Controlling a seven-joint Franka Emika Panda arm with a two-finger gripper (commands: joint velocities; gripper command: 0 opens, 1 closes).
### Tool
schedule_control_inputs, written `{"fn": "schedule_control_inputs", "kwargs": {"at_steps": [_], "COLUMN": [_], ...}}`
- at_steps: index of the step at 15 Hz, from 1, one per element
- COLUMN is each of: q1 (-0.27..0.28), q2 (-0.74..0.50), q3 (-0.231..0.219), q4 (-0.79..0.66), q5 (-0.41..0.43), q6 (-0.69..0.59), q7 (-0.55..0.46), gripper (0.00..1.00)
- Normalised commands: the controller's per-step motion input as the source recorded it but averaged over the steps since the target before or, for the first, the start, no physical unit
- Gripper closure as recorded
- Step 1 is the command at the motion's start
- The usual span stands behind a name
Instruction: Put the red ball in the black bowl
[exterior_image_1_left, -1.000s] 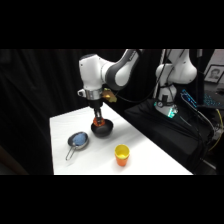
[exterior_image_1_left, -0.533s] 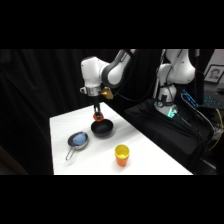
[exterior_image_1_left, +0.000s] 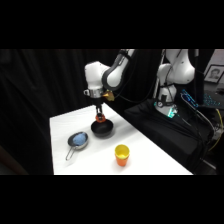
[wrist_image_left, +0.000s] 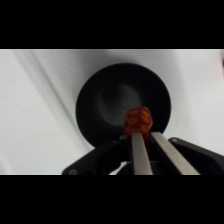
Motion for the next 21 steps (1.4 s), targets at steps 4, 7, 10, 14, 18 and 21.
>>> {"fn": "schedule_control_inputs", "kwargs": {"at_steps": [4, 7, 10, 14, 18, 21], "q1": [-0.038, -0.065, -0.067, -0.065, -0.084, -0.068], "q2": [0.06, 0.09, 0.05, -0.01, -0.16, -0.28], "q3": [0.023, 0.04, 0.031, 0.033, 0.059, 0.036], "q4": [-0.07, 0.0, 0.03, 0.06, 0.03, -0.02], "q5": [0.145, 0.162, 0.122, 0.099, 0.133, 0.106], "q6": [0.3, 0.22, 0.14, 0.01, -0.14, -0.23], "q7": [-0.17, -0.16, -0.15, -0.16, -0.22, -0.2], "gripper": [0.98, 0.66, 0.53, 0.2, 0.0, 0.0]}}
